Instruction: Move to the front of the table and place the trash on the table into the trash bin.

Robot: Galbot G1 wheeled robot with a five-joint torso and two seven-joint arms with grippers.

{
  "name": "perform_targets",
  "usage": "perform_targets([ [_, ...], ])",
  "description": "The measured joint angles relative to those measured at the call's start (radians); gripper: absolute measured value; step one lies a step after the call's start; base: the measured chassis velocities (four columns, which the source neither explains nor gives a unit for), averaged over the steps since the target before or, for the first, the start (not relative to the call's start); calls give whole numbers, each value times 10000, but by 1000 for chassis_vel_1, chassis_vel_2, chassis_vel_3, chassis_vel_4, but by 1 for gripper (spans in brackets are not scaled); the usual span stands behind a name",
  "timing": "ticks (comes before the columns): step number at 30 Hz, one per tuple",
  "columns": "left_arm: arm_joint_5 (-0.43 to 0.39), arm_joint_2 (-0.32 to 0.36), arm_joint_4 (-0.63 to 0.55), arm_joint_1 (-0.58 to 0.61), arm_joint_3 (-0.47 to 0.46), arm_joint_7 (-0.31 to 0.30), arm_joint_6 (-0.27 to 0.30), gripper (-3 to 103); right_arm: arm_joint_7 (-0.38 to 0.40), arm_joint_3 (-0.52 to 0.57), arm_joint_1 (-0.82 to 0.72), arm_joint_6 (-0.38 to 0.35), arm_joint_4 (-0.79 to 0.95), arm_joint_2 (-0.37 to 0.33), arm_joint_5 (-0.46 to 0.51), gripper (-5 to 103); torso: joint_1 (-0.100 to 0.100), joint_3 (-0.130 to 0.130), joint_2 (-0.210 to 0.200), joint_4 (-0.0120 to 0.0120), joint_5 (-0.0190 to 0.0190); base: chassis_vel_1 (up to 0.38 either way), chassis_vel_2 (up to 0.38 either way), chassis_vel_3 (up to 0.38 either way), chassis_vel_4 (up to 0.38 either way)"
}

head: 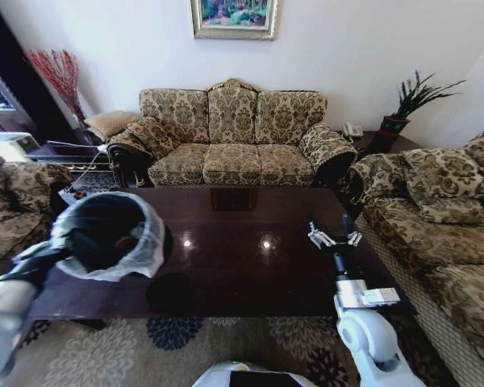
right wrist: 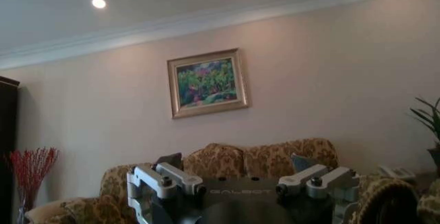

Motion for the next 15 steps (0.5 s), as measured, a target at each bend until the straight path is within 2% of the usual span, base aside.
perform_targets([
  [4, 107, -376, -12, 130, -227, 29, -112, 3, 0, -66, 21, 48, -145, -2, 79, 100, -1, 0, 0, 1, 8, 231, -211, -225, 208],
  [6, 231, -1123, -12, 114, -546, -85, -378, 3, 1, -205, 13, 122, -349, -75, 203, 100, -3, -1, 1, -3, 0, 268, -268, -302, 270],
  [8, 381, -1840, -5, 49, -810, -172, -585, 3, 2, -356, 52, 228, -608, -132, 246, 100, -2, -1, 0, 1, 9, 333, -302, -314, 306],
  [10, 404, -2031, -2, 41, -891, -189, -641, 3, 2, -404, 81, 244, -668, -139, 256, 100, -2, 0, 1, 3, 4, 301, -303, -317, 306],
  [12, 421, -2833, 89, 53, -1281, -235, -910, 3, 42, -616, 247, 329, -927, -93, 297, 100, -6, -3, 3, 6, -2, 301, -301, -304, 297],
  [13, 421, -2833, 89, 53, -1281, -235, -910, 3, 42, -616, 247, 329, -927, -93, 297, 100, -6, -3, 3, 6, -2, 334, -301, -311, 282],
  [15, 361, -3229, 263, 85, -1496, -317, -1140, 3, 90, -781, 310, 332, -1064, -63, 293, 100, -7, -1, 2, 3, 17, 319, -277, -298, 283],
])
